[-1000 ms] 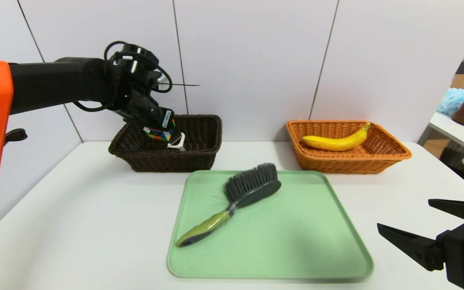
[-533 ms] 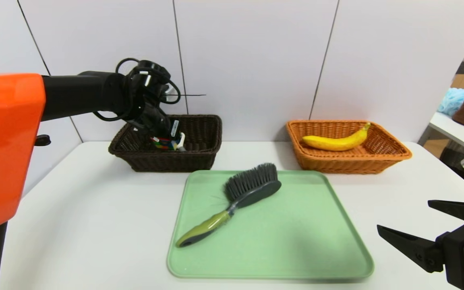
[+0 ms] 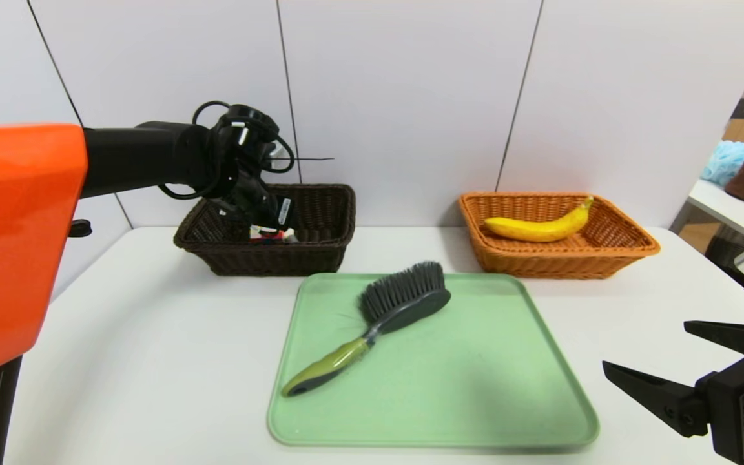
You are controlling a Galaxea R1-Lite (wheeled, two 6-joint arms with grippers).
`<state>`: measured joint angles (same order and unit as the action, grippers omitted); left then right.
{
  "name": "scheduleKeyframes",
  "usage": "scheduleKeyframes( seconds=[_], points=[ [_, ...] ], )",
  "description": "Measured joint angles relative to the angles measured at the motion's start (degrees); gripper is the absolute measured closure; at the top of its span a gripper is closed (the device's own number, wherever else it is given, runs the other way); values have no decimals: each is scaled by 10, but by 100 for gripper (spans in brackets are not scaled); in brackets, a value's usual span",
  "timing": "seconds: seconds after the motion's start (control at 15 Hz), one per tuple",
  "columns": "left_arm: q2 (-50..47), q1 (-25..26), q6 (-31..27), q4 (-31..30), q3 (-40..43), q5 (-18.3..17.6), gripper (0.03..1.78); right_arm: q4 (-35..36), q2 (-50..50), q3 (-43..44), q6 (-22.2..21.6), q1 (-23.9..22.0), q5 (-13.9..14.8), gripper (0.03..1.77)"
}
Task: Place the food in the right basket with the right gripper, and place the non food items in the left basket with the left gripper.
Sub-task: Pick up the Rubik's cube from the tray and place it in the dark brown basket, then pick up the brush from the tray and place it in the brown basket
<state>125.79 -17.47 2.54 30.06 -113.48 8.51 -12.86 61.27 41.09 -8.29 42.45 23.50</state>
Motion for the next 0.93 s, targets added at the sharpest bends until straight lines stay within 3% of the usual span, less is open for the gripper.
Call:
scheduleKeyframes(
  seconds=[0.47, 0.93],
  points=[
    [-66, -35, -1, 27, 2, 0, 25, 0, 3, 0, 1, 0, 0, 10],
    [-223, -214, 9, 148, 15, 4, 17, 0, 7, 0, 1, 0, 0, 10]
  ],
)
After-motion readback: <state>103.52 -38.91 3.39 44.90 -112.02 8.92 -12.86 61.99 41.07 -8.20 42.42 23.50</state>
